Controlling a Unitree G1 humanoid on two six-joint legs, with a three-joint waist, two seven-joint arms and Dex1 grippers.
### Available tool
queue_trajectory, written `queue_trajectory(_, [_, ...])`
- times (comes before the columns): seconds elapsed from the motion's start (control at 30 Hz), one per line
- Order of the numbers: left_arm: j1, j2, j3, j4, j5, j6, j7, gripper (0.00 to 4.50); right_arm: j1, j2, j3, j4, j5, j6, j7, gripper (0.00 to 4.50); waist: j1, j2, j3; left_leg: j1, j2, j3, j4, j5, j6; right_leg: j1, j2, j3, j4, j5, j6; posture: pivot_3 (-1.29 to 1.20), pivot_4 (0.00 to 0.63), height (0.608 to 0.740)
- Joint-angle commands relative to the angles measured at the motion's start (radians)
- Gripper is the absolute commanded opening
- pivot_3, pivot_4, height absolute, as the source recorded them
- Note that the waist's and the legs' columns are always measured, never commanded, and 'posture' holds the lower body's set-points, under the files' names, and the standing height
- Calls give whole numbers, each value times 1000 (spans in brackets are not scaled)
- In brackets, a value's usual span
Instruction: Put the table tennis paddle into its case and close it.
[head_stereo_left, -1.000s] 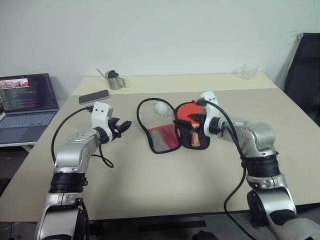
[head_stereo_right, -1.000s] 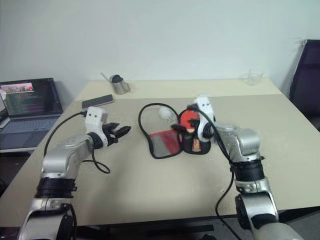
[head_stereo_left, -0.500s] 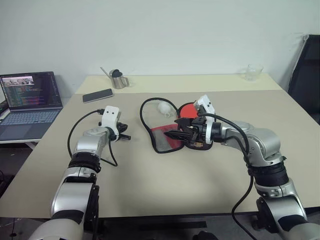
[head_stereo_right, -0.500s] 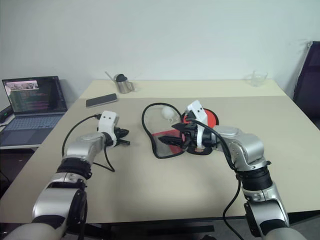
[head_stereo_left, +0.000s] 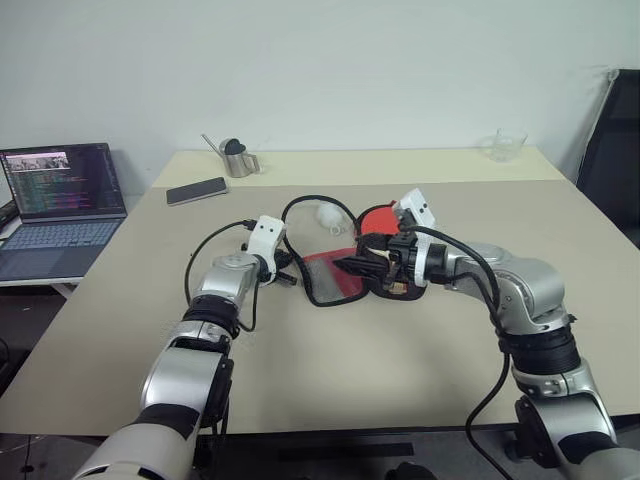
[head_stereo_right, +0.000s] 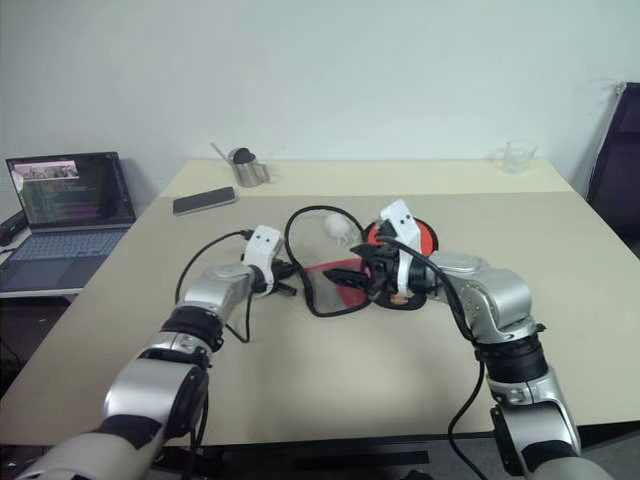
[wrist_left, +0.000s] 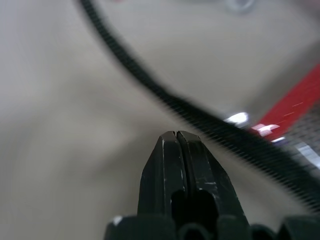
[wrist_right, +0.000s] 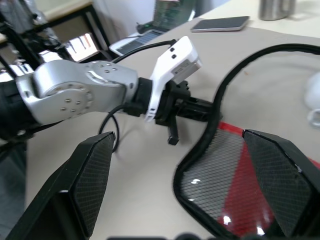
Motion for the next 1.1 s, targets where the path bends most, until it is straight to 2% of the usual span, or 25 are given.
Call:
queue_trajectory(0.03, [5,-21,23,-143,-45,26,-29,61,-22,-68,-47,-17,0,-58,44,4500,0,0,0,0,0,0,0,0,0,0,0,0,0,0,0,0,150,740])
queue_trajectory(0.23, [43,-89,5,-415,-120,88,-104,61,-55,-219,-128,95,-25,-156,105,4500,5,-1,1,-1,0,0,0,0,0,0,0,0,-1,0,0,0,150,740])
queue_trajectory(0.33, [11,-144,2,-442,-126,110,-68,61,-57,-252,-146,116,-40,-181,98,4500,7,-1,0,0,0,0,0,0,0,0,-1,0,-1,0,0,0,150,740])
queue_trajectory(0.53, [-86,-267,-3,-226,-29,35,195,61,-47,-264,-204,100,-39,-183,38,4500,7,-2,1,0,0,2,0,0,0,1,-1,1,0,0,0,0,150,740])
queue_trajectory(0.7, [-149,-358,-11,13,30,-143,348,61,-20,-260,-229,47,-19,-154,3,4500,11,-2,1,1,0,3,0,0,0,0,-1,2,0,0,1,0,150,740])
queue_trajectory(0.8, [-153,-388,-61,103,77,-213,320,61,-2,-249,-240,9,-10,-127,-28,4500,15,-2,1,0,0,3,0,0,0,0,-1,1,0,0,1,0,150,740])
queue_trajectory(0.9, [-118,-401,-112,108,105,-262,222,61,22,-243,-257,-21,-5,-103,-59,4500,19,-2,1,0,0,3,0,0,0,0,-1,2,0,0,1,0,150,740])
queue_trajectory(1.1, [-107,-331,-99,45,106,-253,185,61,44,-203,-311,-18,58,-25,-120,4500,22,-2,1,1,0,3,0,0,0,0,-1,2,0,0,1,0,150,740])
